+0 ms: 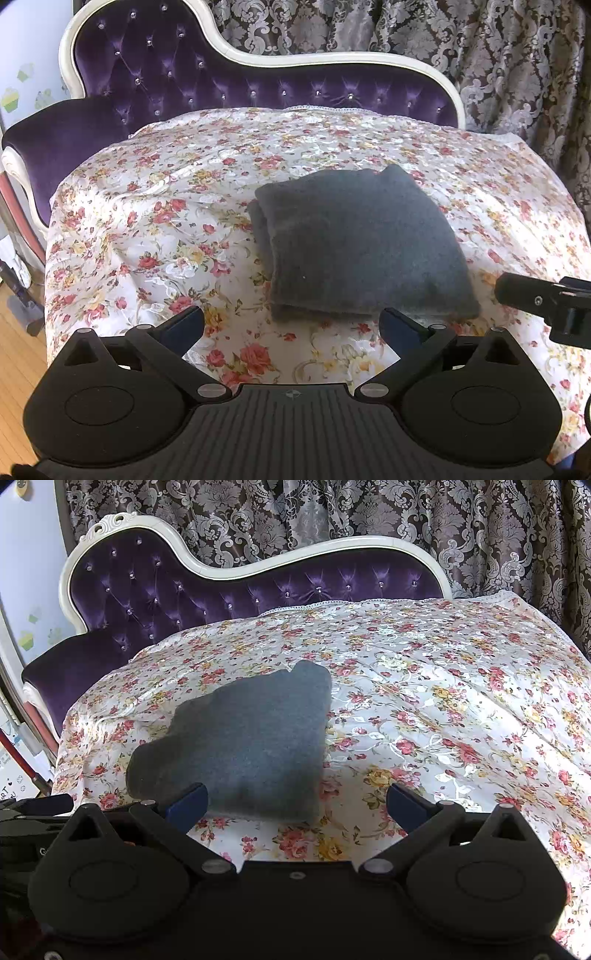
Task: Fold small clothes
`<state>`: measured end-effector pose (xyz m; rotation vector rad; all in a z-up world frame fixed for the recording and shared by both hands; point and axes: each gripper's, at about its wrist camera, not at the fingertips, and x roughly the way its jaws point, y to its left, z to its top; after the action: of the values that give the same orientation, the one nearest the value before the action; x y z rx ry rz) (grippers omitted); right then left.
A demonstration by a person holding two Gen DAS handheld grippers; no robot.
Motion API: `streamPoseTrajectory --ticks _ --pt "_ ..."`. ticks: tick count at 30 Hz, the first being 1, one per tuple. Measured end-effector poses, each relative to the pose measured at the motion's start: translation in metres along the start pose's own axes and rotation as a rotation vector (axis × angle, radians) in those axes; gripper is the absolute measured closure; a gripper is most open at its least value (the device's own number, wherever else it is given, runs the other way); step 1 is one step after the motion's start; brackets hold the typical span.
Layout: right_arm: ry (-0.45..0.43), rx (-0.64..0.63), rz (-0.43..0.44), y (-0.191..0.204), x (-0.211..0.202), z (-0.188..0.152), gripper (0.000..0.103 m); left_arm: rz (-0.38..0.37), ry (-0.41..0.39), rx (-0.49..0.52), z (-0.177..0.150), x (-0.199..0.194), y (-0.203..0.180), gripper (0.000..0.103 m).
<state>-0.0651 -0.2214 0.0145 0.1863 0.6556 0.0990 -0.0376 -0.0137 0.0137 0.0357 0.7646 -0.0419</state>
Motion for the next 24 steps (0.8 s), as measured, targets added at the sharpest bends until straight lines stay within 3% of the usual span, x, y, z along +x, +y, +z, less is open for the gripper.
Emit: streamPoseTrajectory --ticks 24 --pt "0.012 0.003 0.007 0.0055 0.0057 0.0038 0.001 0.001 0.017 0.001 0.0013 0.0050 0.0001 0.000"
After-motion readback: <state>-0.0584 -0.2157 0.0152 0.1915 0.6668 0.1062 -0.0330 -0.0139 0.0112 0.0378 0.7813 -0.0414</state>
